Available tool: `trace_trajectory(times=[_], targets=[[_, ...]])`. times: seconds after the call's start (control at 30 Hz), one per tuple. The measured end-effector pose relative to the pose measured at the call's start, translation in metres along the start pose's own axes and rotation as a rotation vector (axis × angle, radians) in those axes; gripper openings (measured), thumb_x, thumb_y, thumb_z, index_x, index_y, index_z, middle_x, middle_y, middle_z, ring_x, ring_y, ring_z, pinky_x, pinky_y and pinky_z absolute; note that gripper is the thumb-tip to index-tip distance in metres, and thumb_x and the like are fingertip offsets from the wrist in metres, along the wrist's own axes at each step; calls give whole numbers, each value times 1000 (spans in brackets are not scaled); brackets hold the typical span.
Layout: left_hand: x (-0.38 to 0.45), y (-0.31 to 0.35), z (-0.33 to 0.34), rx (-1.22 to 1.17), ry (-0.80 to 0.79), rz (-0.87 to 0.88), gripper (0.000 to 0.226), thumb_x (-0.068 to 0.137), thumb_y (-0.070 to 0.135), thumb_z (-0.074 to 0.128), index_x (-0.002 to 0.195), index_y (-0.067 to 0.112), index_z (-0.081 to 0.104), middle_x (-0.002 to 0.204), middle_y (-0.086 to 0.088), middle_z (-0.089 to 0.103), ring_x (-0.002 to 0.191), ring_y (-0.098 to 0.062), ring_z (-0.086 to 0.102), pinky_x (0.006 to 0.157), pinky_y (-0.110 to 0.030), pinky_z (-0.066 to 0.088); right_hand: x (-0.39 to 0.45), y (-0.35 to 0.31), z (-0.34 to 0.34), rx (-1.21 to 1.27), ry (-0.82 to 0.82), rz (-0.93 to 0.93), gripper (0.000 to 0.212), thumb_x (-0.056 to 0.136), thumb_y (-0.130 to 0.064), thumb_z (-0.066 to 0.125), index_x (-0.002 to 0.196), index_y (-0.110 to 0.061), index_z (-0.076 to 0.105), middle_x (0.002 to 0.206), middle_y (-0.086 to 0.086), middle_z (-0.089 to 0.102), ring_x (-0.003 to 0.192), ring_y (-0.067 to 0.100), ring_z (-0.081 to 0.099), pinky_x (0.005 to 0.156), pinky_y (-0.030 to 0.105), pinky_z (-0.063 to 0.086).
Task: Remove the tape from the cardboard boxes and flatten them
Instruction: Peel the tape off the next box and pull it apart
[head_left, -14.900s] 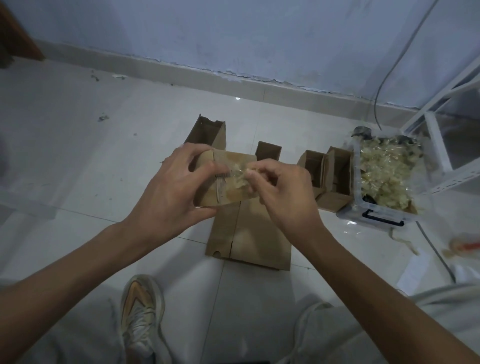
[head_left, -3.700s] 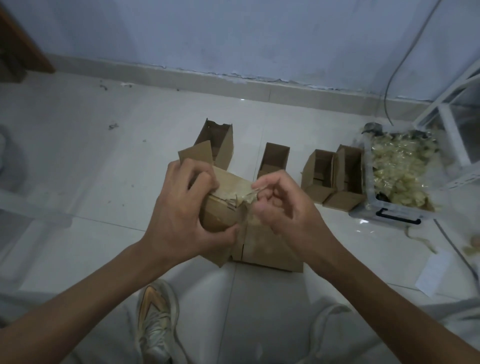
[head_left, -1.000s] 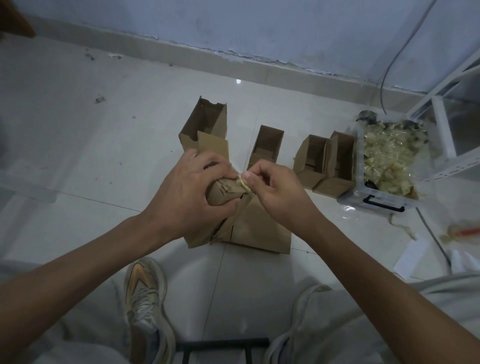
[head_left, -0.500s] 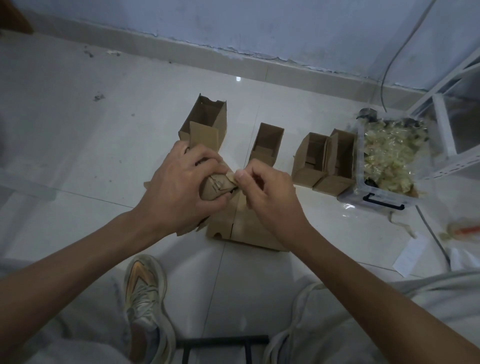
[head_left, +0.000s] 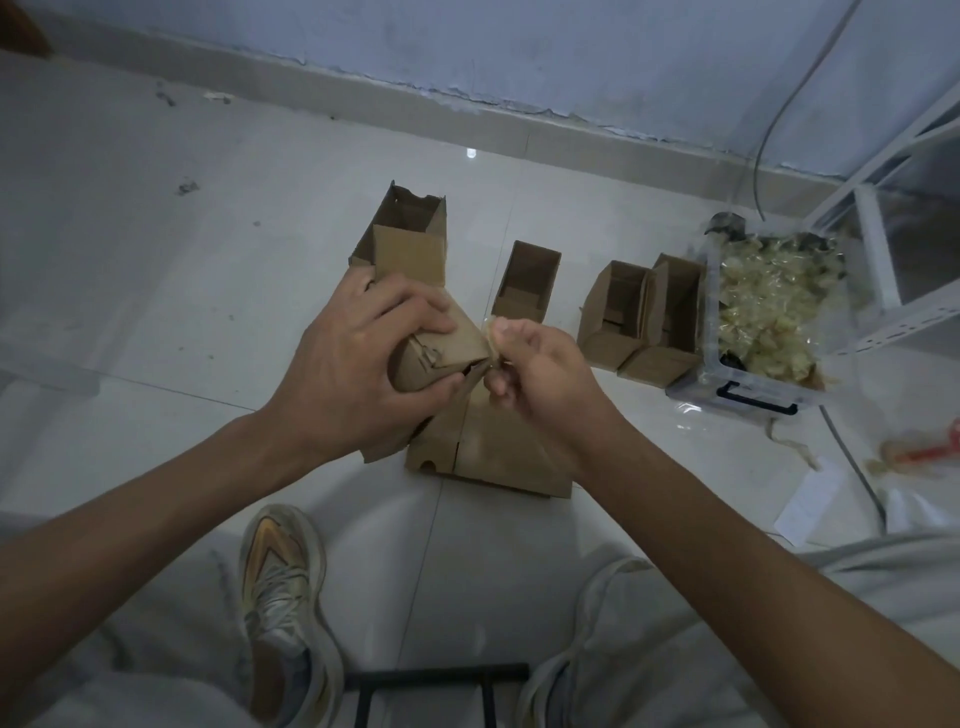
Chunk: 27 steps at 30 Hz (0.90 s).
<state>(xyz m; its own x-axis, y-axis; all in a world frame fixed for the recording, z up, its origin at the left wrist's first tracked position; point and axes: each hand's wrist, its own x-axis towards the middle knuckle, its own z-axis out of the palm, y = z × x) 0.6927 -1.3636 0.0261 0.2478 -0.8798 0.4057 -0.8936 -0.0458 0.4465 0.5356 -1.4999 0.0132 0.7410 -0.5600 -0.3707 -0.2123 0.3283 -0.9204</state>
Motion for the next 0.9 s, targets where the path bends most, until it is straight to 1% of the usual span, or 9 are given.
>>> trace_trajectory(times=[0.1,0.17,0.27,0.33,0.43,0.53,0.63,0.8,0.9], targets=[[-1,-3,-3,-139,23,-62,41,84,39,79,113,12,72,125,3,67,114,-24,57,93,-42,48,-2,-6,-7,522,-143,153,24,111,-25,48,97,-7,54,72,1,46,53,5,43,49,17,38],[-1,-3,-4,-239,16,-145,39,86,40,76,117,16,71,127,8,66,122,-18,55,99,-42,48,-3,-7,-12,646,-219,161,29,110,-27,47,87,-10,52,72,0,45,54,4,43,51,16,39],[-1,-4,-4,-273,-44,-293,41,91,52,64,127,31,69,134,23,62,137,-9,45,111,-39,41,-2,-11,-16,589,-246,109,34,112,-30,45,83,-13,51,74,1,42,57,5,44,53,18,40],[-1,-3,-4,-300,-92,-343,44,91,59,65,129,38,68,139,25,60,135,0,46,111,-38,42,-2,-13,-18,502,-241,80,35,112,-32,44,83,-14,51,74,0,43,58,6,44,54,19,40],[6,4,-8,-343,-194,-464,60,77,78,69,125,42,70,138,23,59,123,5,54,96,-23,47,-5,-14,-17,282,-243,34,41,114,-36,40,80,-16,50,69,1,48,60,11,44,61,25,38],[15,8,-10,-511,-341,-594,63,65,88,69,110,45,74,120,24,67,107,2,60,87,-27,47,-9,-16,-7,139,-258,-5,40,114,-33,37,83,-16,55,68,3,54,61,12,47,63,27,40],[17,5,-10,-550,-377,-629,53,67,78,77,103,40,73,112,17,69,99,-6,63,80,-27,46,-11,-16,0,124,-266,-1,36,115,-31,36,88,-12,51,71,2,59,63,12,51,66,28,43],[17,-5,-15,-658,-313,-670,38,71,55,81,104,36,78,106,9,73,89,-11,68,77,-26,53,-5,-14,-6,335,-281,52,38,114,-36,38,85,-14,48,72,4,52,65,13,50,70,31,38],[13,-9,-14,-697,-296,-668,36,73,49,82,106,32,81,105,10,75,94,-10,71,83,-28,58,-4,-11,-7,344,-303,75,37,114,-36,37,92,-11,52,73,2,54,65,13,52,69,30,39]])
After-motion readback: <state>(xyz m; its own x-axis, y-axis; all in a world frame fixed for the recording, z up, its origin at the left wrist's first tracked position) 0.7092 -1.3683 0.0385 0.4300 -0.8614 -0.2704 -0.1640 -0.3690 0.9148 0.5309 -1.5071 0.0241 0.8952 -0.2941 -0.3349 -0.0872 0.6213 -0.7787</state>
